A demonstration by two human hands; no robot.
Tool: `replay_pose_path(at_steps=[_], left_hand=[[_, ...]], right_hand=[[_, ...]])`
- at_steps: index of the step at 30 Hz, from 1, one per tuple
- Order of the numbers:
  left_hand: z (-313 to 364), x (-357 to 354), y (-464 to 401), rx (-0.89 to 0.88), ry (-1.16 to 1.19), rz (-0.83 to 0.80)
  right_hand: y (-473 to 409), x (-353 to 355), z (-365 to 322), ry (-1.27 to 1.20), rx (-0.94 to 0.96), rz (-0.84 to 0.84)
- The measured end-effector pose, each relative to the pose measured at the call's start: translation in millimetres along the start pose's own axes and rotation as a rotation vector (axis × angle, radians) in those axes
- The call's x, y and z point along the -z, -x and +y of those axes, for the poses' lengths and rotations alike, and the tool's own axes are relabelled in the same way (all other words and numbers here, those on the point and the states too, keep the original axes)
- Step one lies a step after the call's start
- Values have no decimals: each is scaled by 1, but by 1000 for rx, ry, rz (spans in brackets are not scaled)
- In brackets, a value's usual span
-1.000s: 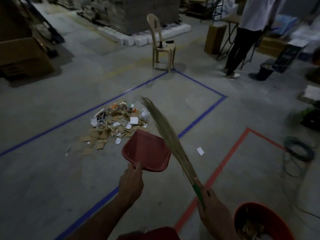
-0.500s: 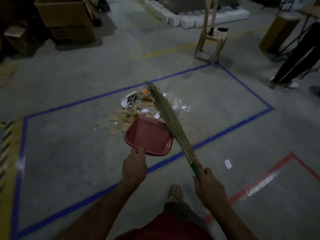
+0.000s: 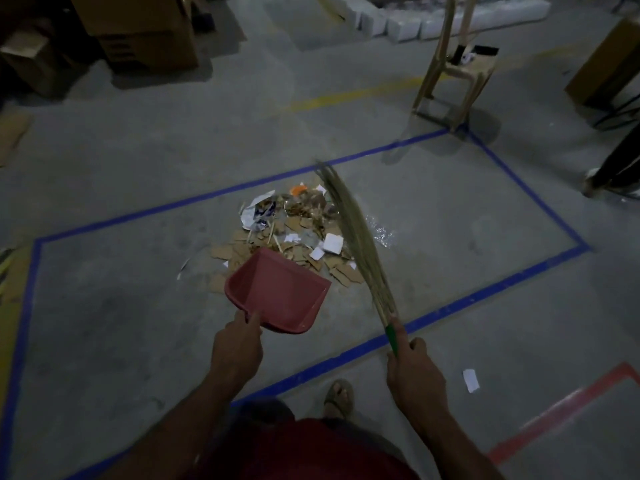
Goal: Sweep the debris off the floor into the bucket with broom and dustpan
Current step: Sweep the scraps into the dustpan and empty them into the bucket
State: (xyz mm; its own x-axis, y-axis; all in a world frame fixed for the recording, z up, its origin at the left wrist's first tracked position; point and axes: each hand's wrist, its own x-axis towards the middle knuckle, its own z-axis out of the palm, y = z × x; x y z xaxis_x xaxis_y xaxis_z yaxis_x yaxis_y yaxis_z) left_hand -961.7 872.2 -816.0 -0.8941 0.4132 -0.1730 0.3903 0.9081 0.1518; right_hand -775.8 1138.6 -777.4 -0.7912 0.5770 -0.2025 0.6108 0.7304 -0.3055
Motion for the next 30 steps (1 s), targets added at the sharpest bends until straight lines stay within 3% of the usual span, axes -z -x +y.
replay_pose_path(at_steps=[10, 17, 25, 30], left_hand=[[23, -18, -181, -90, -39, -113], [12, -67, -338, -201, -82, -226], [12, -185, -497, -240, -203, -363], [6, -297, -573, -266, -193, -458]], right_hand=[[-162, 3, -5, -11, -116, -128], [-293, -19, -23, 25, -244, -326], [-432, -114, 5, -2, -375, -458], [-496, -202, 54, -23, -430, -409]])
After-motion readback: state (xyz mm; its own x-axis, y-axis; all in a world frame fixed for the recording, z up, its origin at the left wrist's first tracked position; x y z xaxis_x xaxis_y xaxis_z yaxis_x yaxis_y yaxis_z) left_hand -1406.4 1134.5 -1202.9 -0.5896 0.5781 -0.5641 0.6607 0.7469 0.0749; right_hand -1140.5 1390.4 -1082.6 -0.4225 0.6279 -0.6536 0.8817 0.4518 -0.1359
